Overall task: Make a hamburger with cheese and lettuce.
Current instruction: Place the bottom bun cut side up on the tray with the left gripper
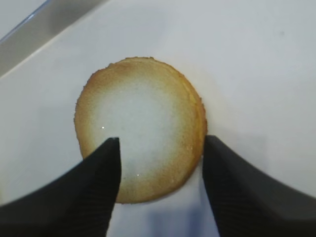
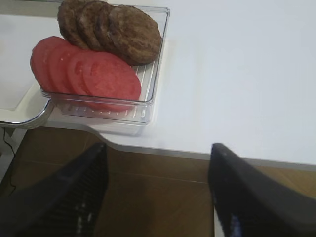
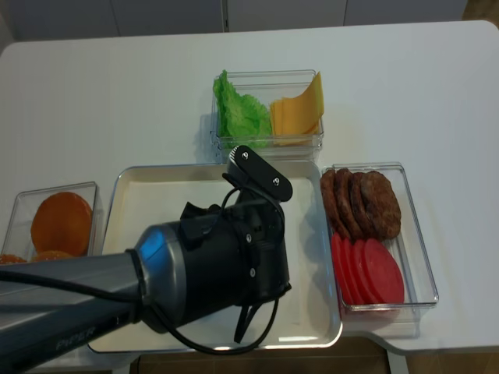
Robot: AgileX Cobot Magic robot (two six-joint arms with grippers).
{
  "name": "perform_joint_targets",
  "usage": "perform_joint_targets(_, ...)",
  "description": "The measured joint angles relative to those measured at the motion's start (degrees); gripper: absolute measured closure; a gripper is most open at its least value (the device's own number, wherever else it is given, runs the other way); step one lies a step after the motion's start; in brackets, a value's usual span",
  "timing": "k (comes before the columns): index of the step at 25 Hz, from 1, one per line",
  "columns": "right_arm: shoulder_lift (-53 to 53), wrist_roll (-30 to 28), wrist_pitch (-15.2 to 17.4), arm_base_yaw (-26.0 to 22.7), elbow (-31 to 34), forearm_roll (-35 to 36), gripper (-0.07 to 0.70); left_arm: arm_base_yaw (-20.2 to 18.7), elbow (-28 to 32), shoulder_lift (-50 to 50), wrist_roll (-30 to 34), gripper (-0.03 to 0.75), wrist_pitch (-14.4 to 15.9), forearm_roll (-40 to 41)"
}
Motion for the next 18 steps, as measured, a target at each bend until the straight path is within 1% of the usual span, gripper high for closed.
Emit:
perform_joint_targets(5, 0.0, 0.0, 0.0, 0.0, 0.0, 0.0, 0.153, 0.0, 0.0, 0.0, -0.04, 0.319, -0.46, -2.57)
perform_joint_targets(7, 0.0, 0.0, 0.0, 0.0, 0.0, 0.0, 0.153, 0.0, -0.23, 0.0, 0.88, 0.319, -0.43, -4.0)
perform_joint_targets(11, 0.0, 0.0, 0.0, 0.0, 0.0, 0.0, 0.153, 1.72, -3.88, 0.0, 7.76, 0.319, -0.43, -8.67)
perform_joint_targets(15, 0.0, 0.0, 0.0, 0.0, 0.0, 0.0, 0.153, 5.26, -8.52, 0.0, 16.76, 0.319, -0.43, -15.13)
perform_joint_targets(18, 0.0, 0.0, 0.0, 0.0, 0.0, 0.0, 0.153, 9.28, -10.58, 0.0, 23.51, 0.319, -0.22, -21.32)
